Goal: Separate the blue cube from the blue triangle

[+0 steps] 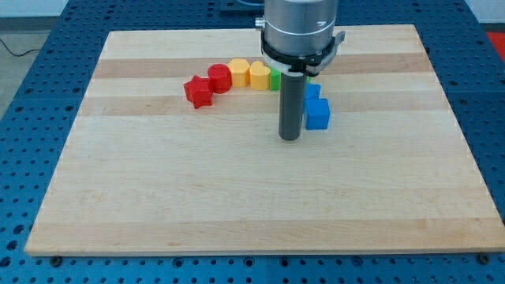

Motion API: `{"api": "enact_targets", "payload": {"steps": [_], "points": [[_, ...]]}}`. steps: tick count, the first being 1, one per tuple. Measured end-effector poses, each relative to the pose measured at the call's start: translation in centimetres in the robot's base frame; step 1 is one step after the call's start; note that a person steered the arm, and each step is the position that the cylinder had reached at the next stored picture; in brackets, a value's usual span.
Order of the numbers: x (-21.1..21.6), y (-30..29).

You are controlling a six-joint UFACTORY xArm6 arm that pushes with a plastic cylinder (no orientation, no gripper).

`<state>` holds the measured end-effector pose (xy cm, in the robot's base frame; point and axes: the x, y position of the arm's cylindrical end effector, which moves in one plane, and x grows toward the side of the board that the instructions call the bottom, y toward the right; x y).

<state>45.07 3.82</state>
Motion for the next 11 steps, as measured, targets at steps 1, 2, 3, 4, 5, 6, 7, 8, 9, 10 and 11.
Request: {"api": "enact_targets", "payload": {"steps": [1,2,3,4,5,6,7,8,9,10,11], "points": [[1.1,0.1],[4.6,0.3],[5.7,1.8],[5.6,7.0],[4.6,13.2],[0.7,17.4],[-4.1,17.8],[-5.6,16.3],[-5.6,13.3],[-5.0,9.7],[-4.0,5.9]]}}
